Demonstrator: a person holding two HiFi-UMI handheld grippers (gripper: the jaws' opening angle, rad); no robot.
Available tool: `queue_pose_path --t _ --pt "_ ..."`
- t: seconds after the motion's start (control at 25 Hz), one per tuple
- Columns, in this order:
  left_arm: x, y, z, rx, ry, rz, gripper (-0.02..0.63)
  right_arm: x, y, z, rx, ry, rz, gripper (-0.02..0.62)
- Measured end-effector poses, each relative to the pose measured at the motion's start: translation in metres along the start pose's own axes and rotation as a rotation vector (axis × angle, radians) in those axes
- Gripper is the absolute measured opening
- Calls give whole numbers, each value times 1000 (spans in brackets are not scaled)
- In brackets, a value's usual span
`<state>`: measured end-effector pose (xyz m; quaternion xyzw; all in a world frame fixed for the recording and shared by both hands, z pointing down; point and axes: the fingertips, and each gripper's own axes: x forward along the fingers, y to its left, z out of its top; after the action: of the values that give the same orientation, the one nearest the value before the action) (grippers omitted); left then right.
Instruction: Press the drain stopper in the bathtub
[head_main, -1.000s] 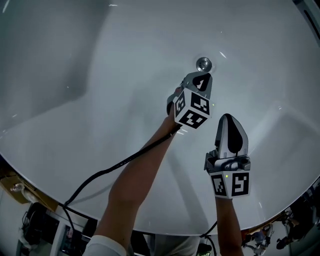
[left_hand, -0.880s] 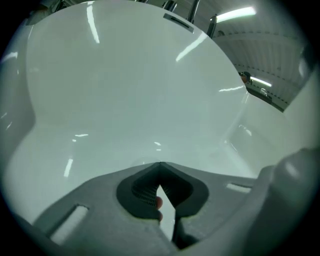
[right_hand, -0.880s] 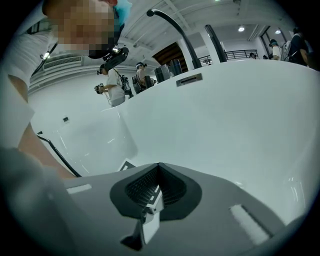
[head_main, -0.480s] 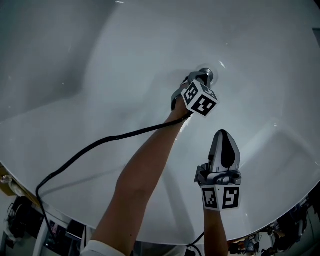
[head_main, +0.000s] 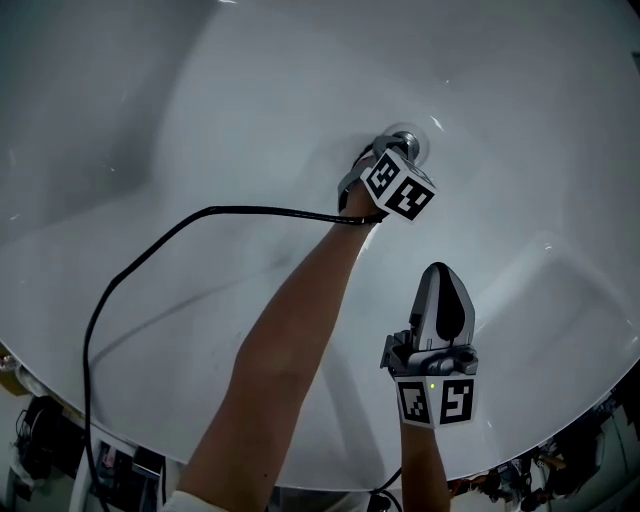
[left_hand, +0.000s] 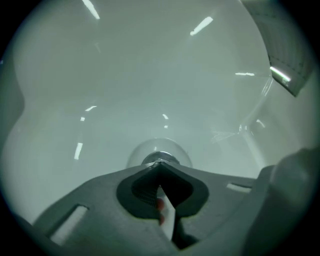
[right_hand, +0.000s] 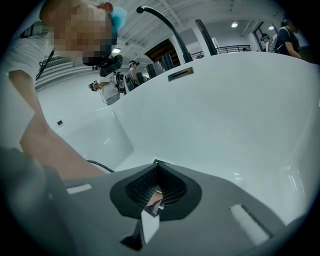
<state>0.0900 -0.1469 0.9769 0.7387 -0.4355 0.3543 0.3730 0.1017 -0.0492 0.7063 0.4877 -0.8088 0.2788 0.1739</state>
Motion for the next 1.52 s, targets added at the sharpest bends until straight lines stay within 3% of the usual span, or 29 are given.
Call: queue_pose_path --t 0.2,0.32,0.76,0.96,1.52 --pt "3 -3 10 -9 42 -74 3 -3 -1 1 -1 -6 -9 3" --pt "-11 -8 10 -53 12 -112 3 -13 4 10 -5 -12 -11 3" --pt "-70 -9 13 -41 -103 -74 3 -22 12 39 -47 -42 -25 3" --pt "-137 -14 20 -66 -140 -76 3 -44 40 66 -59 -63 -31 3" --pt "-348 -46 105 -17 -286 -81 3 -127 99 177 -2 -123 -61 -5"
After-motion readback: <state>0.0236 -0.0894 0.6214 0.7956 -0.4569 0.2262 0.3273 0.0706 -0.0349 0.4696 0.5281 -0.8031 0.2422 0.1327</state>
